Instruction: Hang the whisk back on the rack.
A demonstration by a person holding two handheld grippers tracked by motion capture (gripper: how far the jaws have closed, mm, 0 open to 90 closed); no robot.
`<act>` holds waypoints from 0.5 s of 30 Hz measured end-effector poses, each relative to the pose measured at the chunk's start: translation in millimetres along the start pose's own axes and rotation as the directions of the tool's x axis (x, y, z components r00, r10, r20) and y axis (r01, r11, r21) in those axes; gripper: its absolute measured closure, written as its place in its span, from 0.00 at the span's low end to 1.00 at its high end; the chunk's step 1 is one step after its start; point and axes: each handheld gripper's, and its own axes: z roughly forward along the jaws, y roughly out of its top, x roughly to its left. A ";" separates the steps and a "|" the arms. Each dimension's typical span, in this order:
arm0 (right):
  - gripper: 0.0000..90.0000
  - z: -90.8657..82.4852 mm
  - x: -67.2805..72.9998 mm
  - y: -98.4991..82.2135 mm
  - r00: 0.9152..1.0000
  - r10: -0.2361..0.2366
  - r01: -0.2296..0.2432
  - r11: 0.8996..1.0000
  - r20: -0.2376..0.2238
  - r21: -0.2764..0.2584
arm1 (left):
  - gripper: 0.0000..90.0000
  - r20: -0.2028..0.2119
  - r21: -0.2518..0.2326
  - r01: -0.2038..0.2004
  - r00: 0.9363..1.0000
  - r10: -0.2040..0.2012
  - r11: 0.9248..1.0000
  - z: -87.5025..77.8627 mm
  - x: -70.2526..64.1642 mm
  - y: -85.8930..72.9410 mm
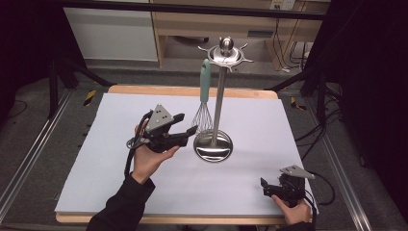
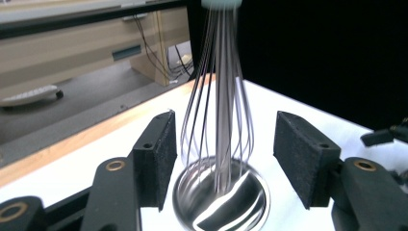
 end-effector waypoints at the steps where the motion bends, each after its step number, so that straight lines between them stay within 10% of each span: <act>1: 0.09 -0.2 0.0 -0.2 1.000 0.002 -0.002 1.000 0.001 0.001 | 0.44 -0.003 0.014 0.009 1.000 -0.009 1.000 -2.0 1.8 -9.1; 15: 0.09 -0.2 -1.1 -1.3 1.000 0.009 -0.009 1.000 0.007 0.003 | 0.39 -0.028 0.129 0.051 0.998 -0.048 0.990 -10.3 14.1 -65.9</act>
